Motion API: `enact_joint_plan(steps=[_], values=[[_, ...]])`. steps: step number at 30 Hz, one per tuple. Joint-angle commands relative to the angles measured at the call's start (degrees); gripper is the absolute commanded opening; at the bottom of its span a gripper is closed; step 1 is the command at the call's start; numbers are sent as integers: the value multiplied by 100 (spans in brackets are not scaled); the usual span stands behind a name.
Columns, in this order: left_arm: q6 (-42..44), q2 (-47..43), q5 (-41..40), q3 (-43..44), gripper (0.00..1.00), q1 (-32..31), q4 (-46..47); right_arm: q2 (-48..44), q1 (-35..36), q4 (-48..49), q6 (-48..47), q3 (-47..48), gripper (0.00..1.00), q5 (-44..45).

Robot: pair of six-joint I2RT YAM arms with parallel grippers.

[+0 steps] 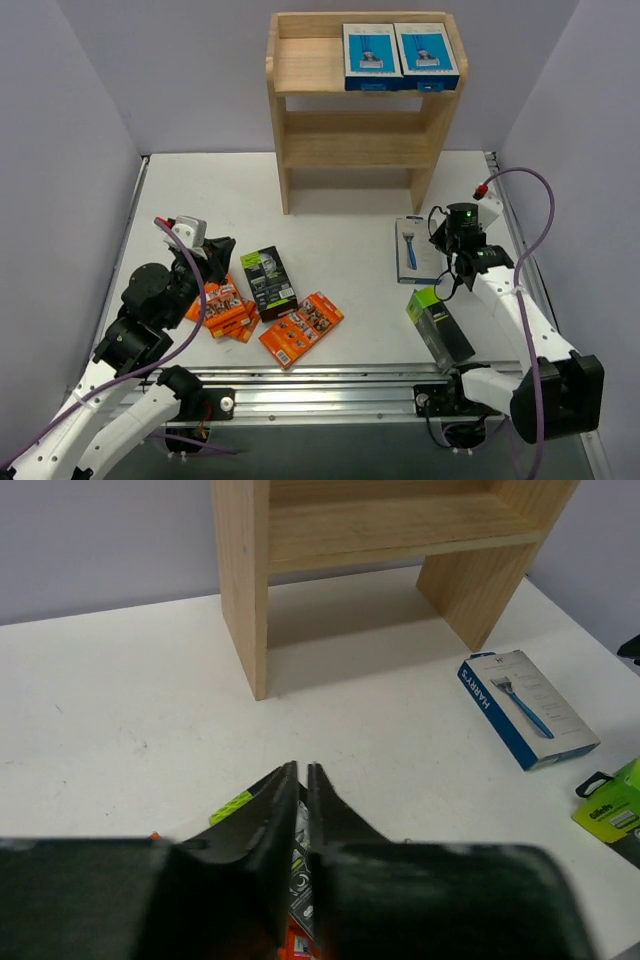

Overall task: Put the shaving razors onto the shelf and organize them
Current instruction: Grab a shaving razor with the right arm

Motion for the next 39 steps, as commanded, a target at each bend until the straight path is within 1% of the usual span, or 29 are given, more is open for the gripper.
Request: enact_joint_plan(steps=[1, 3, 4, 6, 7, 10, 13, 14, 15, 16, 17, 18, 21, 23, 28, 31, 33, 36, 39], values=[[199, -78, -276, 76, 24, -157, 212, 440, -289, 361, -252, 123, 33, -660], [190, -104, -592, 58, 39, -253, 159, 783, -438, 396, -340, 167, 33, -712], [190, -104, -889, 67, 44, -280, 124, 897, -500, 466, -358, 184, 23, -774], [172, -131, -1102, 58, 53, -350, 71, 1170, -614, 607, -437, 141, 1, -993], [172, -139, -1207, 49, 57, -359, 71, 1240, -711, 634, -429, 115, 0, -1107], [172, -122, -1244, 49, 63, -386, 53, 1399, -817, 783, -455, 44, 0, -1214], [181, -104, -1252, 40, 65, -377, 53, 1478, -974, 792, -516, -96, 0, -1065], [172, -78, -1235, 32, 65, -386, 71, 1548, -1054, 792, -534, -157, 2, -1012], [181, -60, -1226, 32, 66, -386, 80, 1592, -1089, 792, -551, -176, 7, -1029], [190, -43, -1209, 23, 66, -377, 80, 1645, -1290, 1001, -569, -202, 11, -1064], [190, -17, -1200, 31, 66, -386, 71, 1750, -1483, 1064, -586, -254, 11, -1273], [190, 10, -1200, 40, 66, -386, 71, 1803, -1563, 1134, -613, -281, 14, -1380], [198, 89, -1208, 58, 67, -386, 45, 2075, -1661, 1240, -745, -281, 24, -1600], [207, 150, -1226, 93, 67, -377, 10, 2251, -1678, 1328, -736, -307, 29, -1662], [207, 265, -1226, 119, 67, -359, -34, 2585, -1670, 1784, -622, -509, 35, -2425], [216, 361, -1235, 137, 67, -350, -69, 2665, -1617, 1986, -534, -658, 35, -2645], [216, 397, -1244, 154, 67, -342, -78, 2674, -1547, 2075, -551, -729, 36, -2638], [190, 449, -1279, 163, 67, -324, -96, 2595, -1310, 2259, -639, -835, 40, -2830], [181, 493, -1270, 181, 67, -324, -114, 2446, -801, 2374, -771, -835, 44, -2831]])
